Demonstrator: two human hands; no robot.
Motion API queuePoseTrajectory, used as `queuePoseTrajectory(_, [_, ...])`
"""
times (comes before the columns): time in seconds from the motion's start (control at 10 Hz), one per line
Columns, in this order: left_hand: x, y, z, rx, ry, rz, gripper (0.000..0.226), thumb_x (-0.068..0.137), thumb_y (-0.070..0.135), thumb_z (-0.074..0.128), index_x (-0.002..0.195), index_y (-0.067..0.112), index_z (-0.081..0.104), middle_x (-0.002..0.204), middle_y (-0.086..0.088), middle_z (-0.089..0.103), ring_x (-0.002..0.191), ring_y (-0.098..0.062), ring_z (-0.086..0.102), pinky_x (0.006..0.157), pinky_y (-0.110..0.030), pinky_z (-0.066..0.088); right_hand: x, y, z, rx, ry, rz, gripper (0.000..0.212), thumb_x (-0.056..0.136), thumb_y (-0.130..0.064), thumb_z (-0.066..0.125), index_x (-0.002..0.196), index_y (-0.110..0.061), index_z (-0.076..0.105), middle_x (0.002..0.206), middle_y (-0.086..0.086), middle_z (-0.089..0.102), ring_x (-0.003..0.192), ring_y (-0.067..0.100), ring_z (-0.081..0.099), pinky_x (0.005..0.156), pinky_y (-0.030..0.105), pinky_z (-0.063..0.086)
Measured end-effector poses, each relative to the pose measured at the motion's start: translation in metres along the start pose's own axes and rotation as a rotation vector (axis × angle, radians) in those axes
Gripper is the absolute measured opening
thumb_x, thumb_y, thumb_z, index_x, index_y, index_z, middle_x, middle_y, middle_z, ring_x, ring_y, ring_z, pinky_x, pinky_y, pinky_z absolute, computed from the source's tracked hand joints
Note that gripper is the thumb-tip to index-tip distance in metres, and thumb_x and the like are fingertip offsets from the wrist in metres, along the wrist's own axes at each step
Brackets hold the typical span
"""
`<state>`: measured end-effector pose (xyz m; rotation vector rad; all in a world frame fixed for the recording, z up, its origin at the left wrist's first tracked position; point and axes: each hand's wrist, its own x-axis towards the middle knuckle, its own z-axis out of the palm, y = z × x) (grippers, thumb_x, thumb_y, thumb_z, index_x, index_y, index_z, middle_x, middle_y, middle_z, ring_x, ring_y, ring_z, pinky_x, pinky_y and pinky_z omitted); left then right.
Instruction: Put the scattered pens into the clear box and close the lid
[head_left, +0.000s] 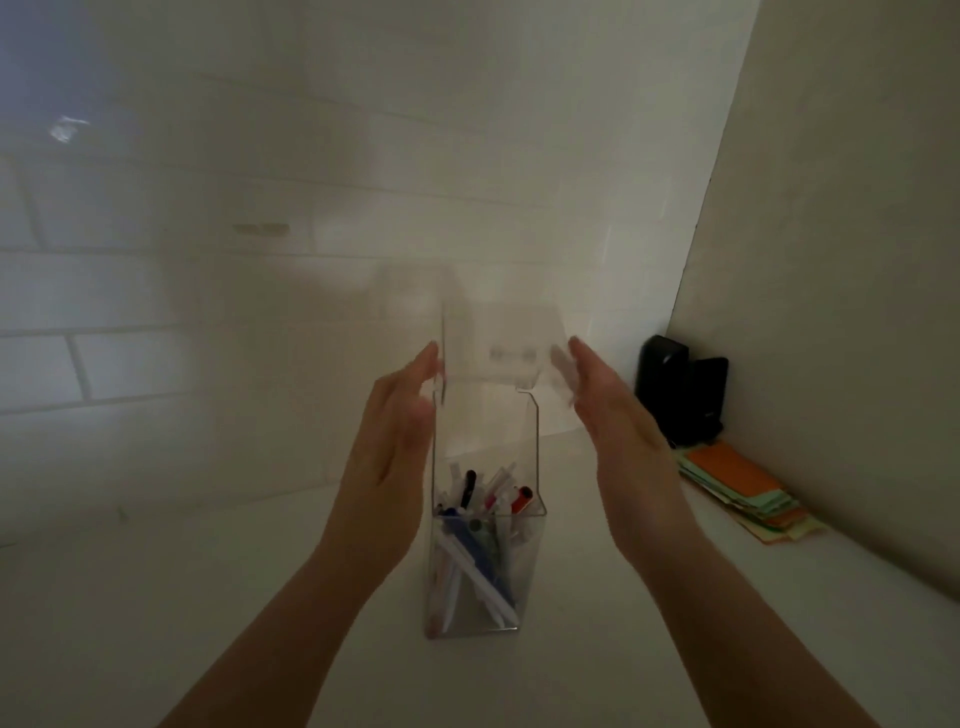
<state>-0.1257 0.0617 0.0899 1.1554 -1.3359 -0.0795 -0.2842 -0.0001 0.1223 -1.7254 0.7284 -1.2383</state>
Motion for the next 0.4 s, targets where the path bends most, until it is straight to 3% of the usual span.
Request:
queuePoseTrajectory(0.1, [-0.037,-0.009,0.005,0.011,0.021,-0.019,0.068,0.082,0.069,0.015,0.131,0.03,0.04,0.137,0.003,0.045,0.131,-0.005,0.037,0.108,-0.012,0.027,-0.031,0.012,0.003,-0.016,0.018,-0.004,0.038,0.095,-0.039,0.027,0.131,-0.043,0.037,0.112,-0.04,0.043,0.089,-0.041,0.036,0.075,-0.008,0.032])
queuePoseTrajectory(0.2, [-0.055,-0.018,0.014,-0.074,0.048,-0.114,0.062,0.078,0.074,0.021,0.124,0.037,0.042,0.133,0.011,0.047,0.126,0.004,0.04,0.099,0.0,0.028,-0.049,0.026,0.011,0.055,-0.021,0.05,0.03,0.096,-0.027,0.029,0.123,-0.038,0.036,0.11,-0.034,0.044,0.084,-0.041,0.04,0.064,-0.014,0.032])
queuePoseTrajectory(0.3, [-0.063,-0.027,0.017,-0.094,0.006,-0.161,0.069,0.075,0.075,0.027,0.129,0.035,0.038,0.137,0.016,0.043,0.125,0.009,0.038,0.097,0.003,0.027,-0.056,0.033,0.018,0.038,-0.05,0.04,0.033,0.096,-0.019,0.033,0.127,-0.032,0.037,0.112,-0.035,0.043,0.089,-0.038,0.043,0.067,-0.012,0.034])
queuePoseTrajectory(0.4, [-0.062,-0.03,0.008,-0.129,0.048,-0.199,0.045,0.077,0.06,0.04,0.12,0.046,0.044,0.128,0.03,0.047,0.122,0.01,0.04,0.094,0.004,0.029,-0.057,0.033,0.01,-0.015,0.053,0.059,0.034,0.095,-0.027,0.038,0.126,-0.039,0.037,0.126,-0.025,0.046,0.099,-0.029,0.043,0.072,-0.007,0.036])
